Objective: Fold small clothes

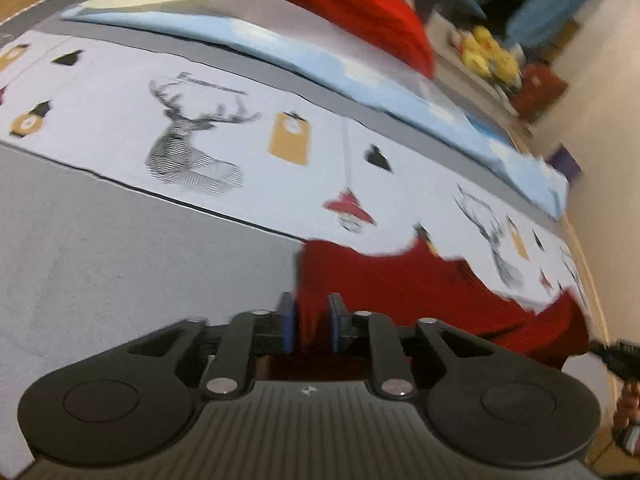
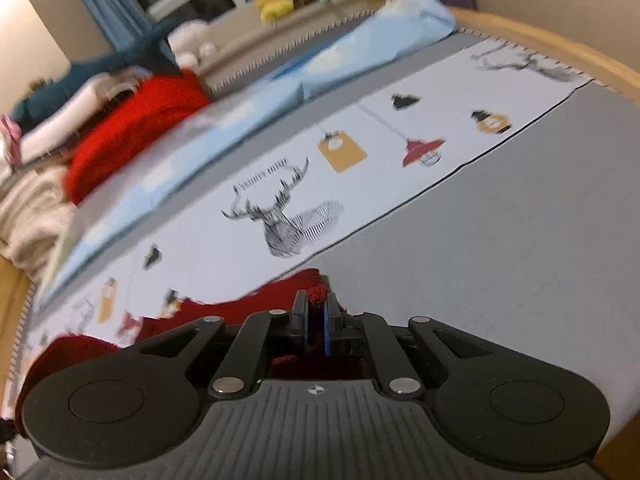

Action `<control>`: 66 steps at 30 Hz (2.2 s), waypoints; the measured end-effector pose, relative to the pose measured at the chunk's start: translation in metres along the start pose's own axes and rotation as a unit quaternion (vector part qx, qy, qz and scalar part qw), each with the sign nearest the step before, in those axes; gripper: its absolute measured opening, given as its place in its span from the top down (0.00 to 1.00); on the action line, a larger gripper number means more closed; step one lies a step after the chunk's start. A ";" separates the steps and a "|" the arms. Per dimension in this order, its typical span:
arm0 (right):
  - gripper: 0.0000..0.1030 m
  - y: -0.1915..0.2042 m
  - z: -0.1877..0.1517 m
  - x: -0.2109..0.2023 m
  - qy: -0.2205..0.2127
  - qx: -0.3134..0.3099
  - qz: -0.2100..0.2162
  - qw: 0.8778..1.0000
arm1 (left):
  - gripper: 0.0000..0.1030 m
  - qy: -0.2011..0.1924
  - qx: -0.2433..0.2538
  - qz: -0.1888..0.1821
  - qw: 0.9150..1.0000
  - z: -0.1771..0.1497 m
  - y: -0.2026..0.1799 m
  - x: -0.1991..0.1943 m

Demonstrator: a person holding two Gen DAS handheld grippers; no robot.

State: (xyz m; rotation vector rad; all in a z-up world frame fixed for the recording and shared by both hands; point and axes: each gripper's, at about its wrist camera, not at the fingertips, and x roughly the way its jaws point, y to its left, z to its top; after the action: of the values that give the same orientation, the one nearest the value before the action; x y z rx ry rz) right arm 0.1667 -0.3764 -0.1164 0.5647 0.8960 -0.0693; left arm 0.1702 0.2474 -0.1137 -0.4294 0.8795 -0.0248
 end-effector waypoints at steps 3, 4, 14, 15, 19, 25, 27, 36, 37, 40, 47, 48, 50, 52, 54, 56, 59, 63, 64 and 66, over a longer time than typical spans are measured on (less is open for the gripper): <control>0.84 -0.020 -0.011 0.018 -0.001 0.012 0.002 1.000 | 0.61 0.041 -0.031 0.033 0.998 -0.008 0.017 0.016; 0.80 -0.030 -0.015 0.025 0.019 0.029 -0.006 0.999 | 0.56 0.045 -0.039 0.023 0.998 -0.008 0.021 0.019; 0.59 -0.026 -0.038 0.066 0.105 0.025 0.012 0.994 | 0.44 0.119 -0.043 0.005 0.992 -0.026 0.022 0.062; 0.59 -0.023 -0.040 0.069 0.107 0.017 0.007 0.994 | 0.44 0.122 -0.047 0.006 0.991 -0.027 0.020 0.063; 0.72 -0.019 -0.040 0.069 0.107 0.018 0.012 0.994 | 0.56 0.127 -0.055 -0.007 0.990 -0.027 0.015 0.066; 0.90 -0.007 -0.032 0.048 0.049 -0.019 0.016 0.998 | 0.88 0.063 0.005 -0.005 0.998 -0.017 -0.003 0.038; 0.91 -0.002 -0.025 0.029 -0.009 -0.017 0.038 0.999 | 0.89 0.020 0.005 -0.028 0.999 -0.008 -0.005 0.019; 0.91 0.023 -0.013 0.003 -0.160 -0.063 0.048 0.984 | 0.89 -0.094 0.026 -0.003 0.995 0.011 -0.022 0.001; 0.91 0.023 -0.013 0.008 -0.152 -0.066 0.045 0.985 | 0.88 -0.076 0.024 0.007 0.997 0.010 -0.021 0.009; 0.90 0.019 -0.017 0.047 -0.068 -0.060 0.017 0.996 | 0.84 0.009 0.004 0.018 1.000 0.005 -0.016 0.041; 0.76 -0.009 -0.039 0.089 0.087 0.000 -0.042 0.995 | 0.51 0.141 0.010 -0.001 0.990 -0.019 0.000 0.059; 0.75 -0.012 -0.041 0.086 0.077 0.006 -0.025 0.997 | 0.51 0.152 0.016 -0.006 0.988 -0.023 0.002 0.058; 0.73 -0.019 -0.047 0.080 0.089 0.009 -0.015 0.996 | 0.52 0.165 0.023 -0.015 0.986 -0.031 0.005 0.053; 0.68 -0.027 -0.058 0.074 0.108 0.013 -0.008 0.994 | 0.52 0.170 0.032 -0.017 0.985 -0.039 0.005 0.047; 0.67 -0.029 -0.066 0.064 0.121 0.018 -0.003 0.992 | 0.52 0.183 0.039 -0.024 0.982 -0.046 0.003 0.041; 0.66 -0.033 -0.073 0.054 0.129 0.022 -0.002 0.991 | 0.52 0.200 0.040 -0.028 0.979 -0.050 0.000 0.036; 0.66 -0.034 -0.081 0.039 0.145 0.007 0.001 0.989 | 0.52 0.195 0.053 -0.019 0.979 -0.053 -0.007 0.018; 0.66 -0.030 -0.090 0.013 0.139 -0.016 0.018 0.990 | 0.52 0.164 0.057 -0.008 0.985 -0.070 -0.009 -0.003; 0.66 -0.031 -0.093 0.010 0.143 -0.016 0.017 0.990 | 0.54 0.163 0.048 0.001 0.986 -0.074 -0.008 -0.004; 0.66 -0.030 -0.099 0.007 0.144 -0.024 0.007 0.989 | 0.62 0.154 0.035 0.000 0.987 -0.077 -0.006 -0.007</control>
State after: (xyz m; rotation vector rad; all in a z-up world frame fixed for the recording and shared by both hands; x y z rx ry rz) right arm 0.0915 -0.3518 -0.1832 0.5442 1.1711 0.0483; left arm 0.1094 0.2159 -0.1493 -0.3645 1.1801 -0.1254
